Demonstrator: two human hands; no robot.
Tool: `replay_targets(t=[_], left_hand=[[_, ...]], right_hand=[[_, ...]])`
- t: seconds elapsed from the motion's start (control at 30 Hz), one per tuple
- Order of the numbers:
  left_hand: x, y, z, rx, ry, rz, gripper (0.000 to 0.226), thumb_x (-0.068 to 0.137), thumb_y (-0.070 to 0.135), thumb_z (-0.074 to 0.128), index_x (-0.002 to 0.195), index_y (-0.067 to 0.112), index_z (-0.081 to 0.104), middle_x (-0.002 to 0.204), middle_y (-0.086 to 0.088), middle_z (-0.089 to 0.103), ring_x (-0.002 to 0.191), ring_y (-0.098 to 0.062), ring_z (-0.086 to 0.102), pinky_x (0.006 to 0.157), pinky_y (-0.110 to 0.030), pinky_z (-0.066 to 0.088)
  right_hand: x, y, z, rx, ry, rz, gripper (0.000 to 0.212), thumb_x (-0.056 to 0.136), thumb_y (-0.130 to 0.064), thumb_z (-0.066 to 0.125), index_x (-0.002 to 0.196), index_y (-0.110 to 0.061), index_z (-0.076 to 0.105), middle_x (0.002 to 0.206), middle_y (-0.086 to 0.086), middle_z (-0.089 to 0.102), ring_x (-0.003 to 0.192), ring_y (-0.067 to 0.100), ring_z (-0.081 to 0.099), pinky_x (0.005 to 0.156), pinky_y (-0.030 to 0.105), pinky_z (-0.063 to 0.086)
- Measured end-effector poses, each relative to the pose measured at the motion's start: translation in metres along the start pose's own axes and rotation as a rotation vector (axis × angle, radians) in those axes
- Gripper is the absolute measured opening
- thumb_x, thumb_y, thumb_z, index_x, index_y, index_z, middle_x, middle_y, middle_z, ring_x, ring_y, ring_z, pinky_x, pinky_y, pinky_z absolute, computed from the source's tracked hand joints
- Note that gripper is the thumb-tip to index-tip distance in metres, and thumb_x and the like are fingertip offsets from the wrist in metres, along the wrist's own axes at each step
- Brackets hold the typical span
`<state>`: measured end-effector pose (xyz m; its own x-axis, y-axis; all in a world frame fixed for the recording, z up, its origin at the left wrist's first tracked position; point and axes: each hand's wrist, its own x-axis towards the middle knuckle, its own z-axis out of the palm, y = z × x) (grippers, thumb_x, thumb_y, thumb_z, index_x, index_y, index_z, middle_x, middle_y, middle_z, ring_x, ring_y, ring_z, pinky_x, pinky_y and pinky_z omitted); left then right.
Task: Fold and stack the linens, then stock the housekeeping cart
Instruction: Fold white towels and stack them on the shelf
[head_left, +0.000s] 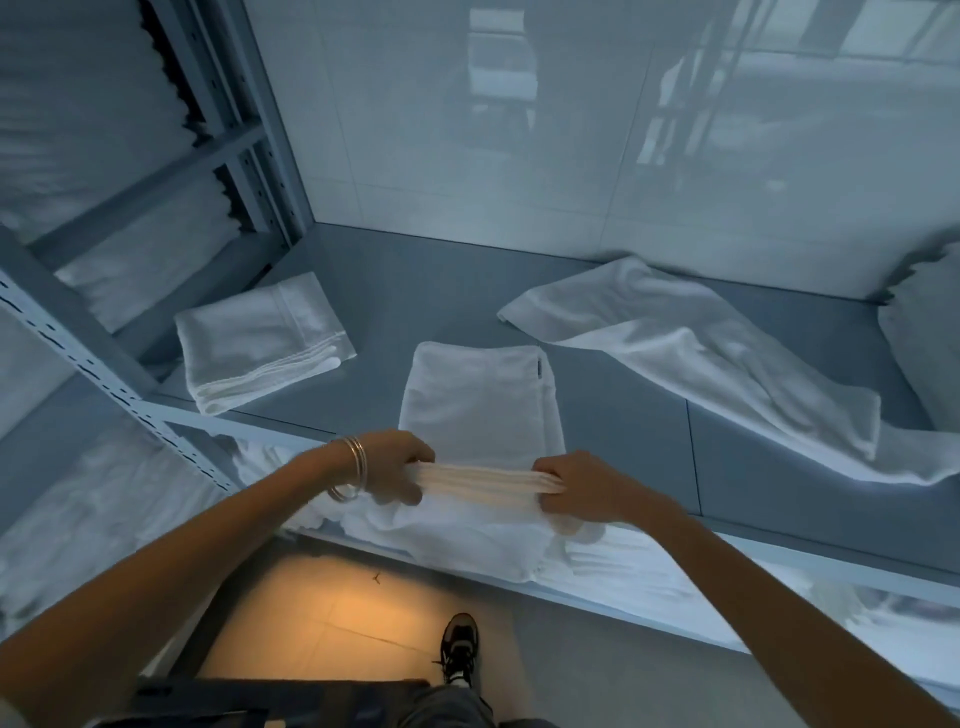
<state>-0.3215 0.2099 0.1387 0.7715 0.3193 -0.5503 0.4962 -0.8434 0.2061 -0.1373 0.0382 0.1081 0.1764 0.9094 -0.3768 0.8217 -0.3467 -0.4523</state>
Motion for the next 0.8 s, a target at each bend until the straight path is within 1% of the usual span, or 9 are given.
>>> replay_targets(t=[0.1, 0.2, 0.33, 0.4, 0.47, 0.57, 0.67, 0.77, 0.8], left_hand=[[0.013, -0.032, -0.01, -0.376, -0.192, 0.065, 0.034, 0.069, 0.036, 0.067, 0.101, 0.025, 0.064, 0.095, 0.006, 0.064, 0.082, -0.011, 0.06, 0.079, -0.019, 0.047], [0.034, -0.058, -0.016, -0.754, -0.157, -0.024, 0.031, 0.057, 0.031, 0.072, 0.087, 0.03, 0.065, 0.089, 0.006, 0.067, 0.086, -0.013, 0.063, 0.075, -0.026, 0.052], [0.1, -0.077, -0.044, -0.947, 0.158, -0.183, 0.019, 0.082, 0.011, 0.068, 0.099, 0.014, 0.062, 0.094, -0.007, 0.059, 0.088, -0.021, 0.056, 0.063, -0.022, 0.048], [0.135, -0.083, -0.054, -0.918, 0.506, -0.245, 0.03, 0.083, 0.007, 0.068, 0.111, 0.004, 0.059, 0.1, -0.015, 0.059, 0.093, -0.025, 0.056, 0.068, -0.025, 0.044], [0.159, -0.086, -0.05, -0.898, 0.678, -0.278, 0.051, 0.083, 0.009, 0.068, 0.128, 0.001, 0.046, 0.119, -0.024, 0.055, 0.11, -0.033, 0.053, 0.087, -0.03, 0.04], [0.18, -0.088, -0.025, -0.779, 0.528, -0.327, 0.08, 0.088, 0.027, 0.062, 0.148, 0.008, 0.013, 0.148, -0.023, 0.023, 0.137, -0.035, 0.026, 0.109, -0.036, 0.023], [0.183, -0.098, 0.015, -0.318, 0.38, -0.246, 0.081, 0.09, 0.055, 0.039, 0.151, 0.018, 0.0, 0.158, -0.007, -0.004, 0.146, -0.031, -0.004, 0.117, -0.045, 0.01], [0.176, -0.103, 0.044, 0.014, 0.352, -0.053, 0.085, 0.077, 0.063, 0.019, 0.148, 0.017, 0.02, 0.153, -0.006, 0.027, 0.141, -0.031, 0.014, 0.113, -0.055, 0.02], [0.177, -0.107, 0.053, 0.088, 0.315, -0.005, 0.086, 0.077, 0.067, 0.013, 0.148, 0.019, 0.018, 0.154, -0.006, 0.025, 0.141, -0.029, 0.013, 0.116, -0.05, 0.01]], right_hand=[[0.013, 0.009, -0.016, 0.202, -0.217, 0.034, 0.013, 0.072, -0.027, 0.061, 0.08, -0.025, 0.052, 0.08, -0.008, 0.054, 0.075, 0.012, 0.05, 0.062, 0.019, 0.035], [0.037, 0.024, -0.037, 0.516, -0.293, 0.171, 0.04, 0.072, -0.022, 0.07, 0.106, -0.029, 0.05, 0.1, -0.008, 0.055, 0.09, 0.011, 0.054, 0.074, 0.022, 0.043], [0.101, 0.039, -0.062, 0.618, 0.049, 0.288, 0.04, 0.066, -0.02, 0.073, 0.101, -0.019, 0.053, 0.077, 0.003, 0.051, 0.057, 0.009, 0.045, 0.043, 0.015, 0.032], [0.139, 0.049, -0.067, 0.631, 0.398, 0.351, 0.035, 0.079, -0.015, 0.072, 0.109, -0.01, 0.055, 0.084, 0.008, 0.056, 0.07, 0.017, 0.054, 0.054, 0.019, 0.039], [0.166, 0.06, -0.062, 0.645, 0.544, 0.409, 0.044, 0.086, -0.024, 0.067, 0.122, -0.006, 0.049, 0.098, 0.015, 0.06, 0.093, 0.025, 0.057, 0.077, 0.027, 0.04], [0.175, 0.073, -0.039, 0.552, 0.473, 0.455, 0.07, 0.086, -0.032, 0.067, 0.14, -0.004, 0.032, 0.13, 0.022, 0.05, 0.122, 0.032, 0.048, 0.096, 0.032, 0.035], [0.169, 0.088, -0.015, 0.136, 0.33, 0.39, 0.074, 0.091, -0.037, 0.059, 0.148, -0.01, 0.021, 0.148, 0.017, 0.03, 0.136, 0.032, 0.03, 0.109, 0.036, 0.026], [0.165, 0.087, 0.012, -0.297, 0.244, 0.099, 0.066, 0.082, -0.041, 0.051, 0.142, -0.023, 0.033, 0.144, 0.011, 0.043, 0.13, 0.035, 0.044, 0.099, 0.051, 0.041], [0.167, 0.087, 0.021, -0.377, 0.205, 0.041, 0.065, 0.078, -0.045, 0.048, 0.139, -0.025, 0.035, 0.143, 0.01, 0.045, 0.128, 0.034, 0.048, 0.094, 0.053, 0.046]])
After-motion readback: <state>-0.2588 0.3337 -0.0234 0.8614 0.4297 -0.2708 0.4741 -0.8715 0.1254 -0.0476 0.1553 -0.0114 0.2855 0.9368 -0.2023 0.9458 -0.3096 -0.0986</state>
